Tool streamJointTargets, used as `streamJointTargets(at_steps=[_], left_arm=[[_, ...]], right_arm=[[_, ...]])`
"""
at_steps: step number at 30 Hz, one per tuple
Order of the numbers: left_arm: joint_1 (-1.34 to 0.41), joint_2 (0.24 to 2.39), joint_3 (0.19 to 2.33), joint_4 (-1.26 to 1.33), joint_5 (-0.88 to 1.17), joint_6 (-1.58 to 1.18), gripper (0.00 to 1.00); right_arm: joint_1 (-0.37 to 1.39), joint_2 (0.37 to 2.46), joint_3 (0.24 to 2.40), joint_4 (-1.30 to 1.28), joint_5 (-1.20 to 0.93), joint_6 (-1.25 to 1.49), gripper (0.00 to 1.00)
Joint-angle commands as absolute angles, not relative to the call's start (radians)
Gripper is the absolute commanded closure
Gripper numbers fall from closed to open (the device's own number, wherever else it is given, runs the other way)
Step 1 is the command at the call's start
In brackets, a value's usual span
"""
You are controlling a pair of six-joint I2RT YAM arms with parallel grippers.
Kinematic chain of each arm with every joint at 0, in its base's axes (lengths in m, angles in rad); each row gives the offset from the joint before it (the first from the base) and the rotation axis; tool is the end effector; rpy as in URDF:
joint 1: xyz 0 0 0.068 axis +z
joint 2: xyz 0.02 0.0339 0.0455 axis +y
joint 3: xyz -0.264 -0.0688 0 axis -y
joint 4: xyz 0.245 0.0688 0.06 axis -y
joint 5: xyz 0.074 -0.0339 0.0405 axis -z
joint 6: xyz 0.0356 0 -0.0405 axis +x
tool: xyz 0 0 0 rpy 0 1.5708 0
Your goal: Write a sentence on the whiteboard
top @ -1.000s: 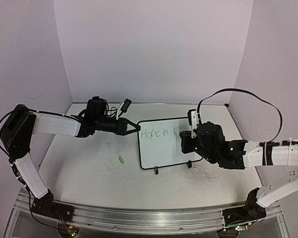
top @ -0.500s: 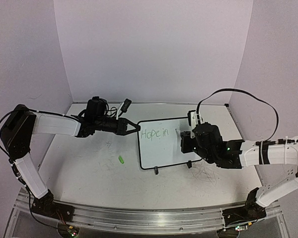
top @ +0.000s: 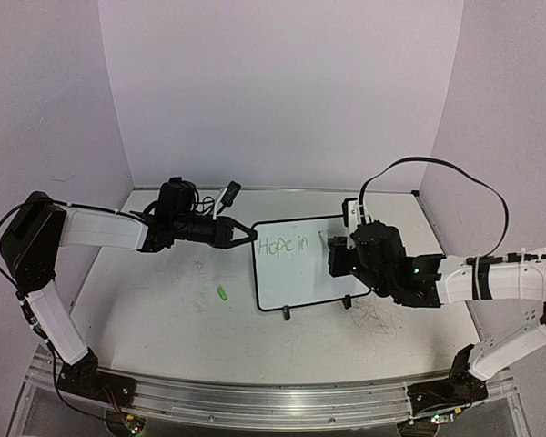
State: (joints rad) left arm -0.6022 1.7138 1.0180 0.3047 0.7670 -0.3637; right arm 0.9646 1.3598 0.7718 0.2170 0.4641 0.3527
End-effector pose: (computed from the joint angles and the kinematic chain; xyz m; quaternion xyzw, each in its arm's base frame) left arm 0.2961 -0.2335 0.2258 0.2983 0.7404 -0.5149 0.3124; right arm 0.1843 0.2379 0.2473 -0.1181 0.8051 0.1862 0.5507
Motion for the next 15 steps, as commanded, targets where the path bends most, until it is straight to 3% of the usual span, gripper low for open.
streamJointTargets(at_steps=[1, 15], left_arm=[[-0.594, 1.662, 1.014, 0.331, 0.764, -0.354, 1.00], [-0.594, 1.662, 1.016, 0.331, 0.765, -0.354, 1.00]], right_arm=[[0.962, 1.362, 0.803, 0.234, 0.482, 0.364, 1.00], [0.963, 1.363, 0.790, 0.219, 0.487, 0.380, 1.00]])
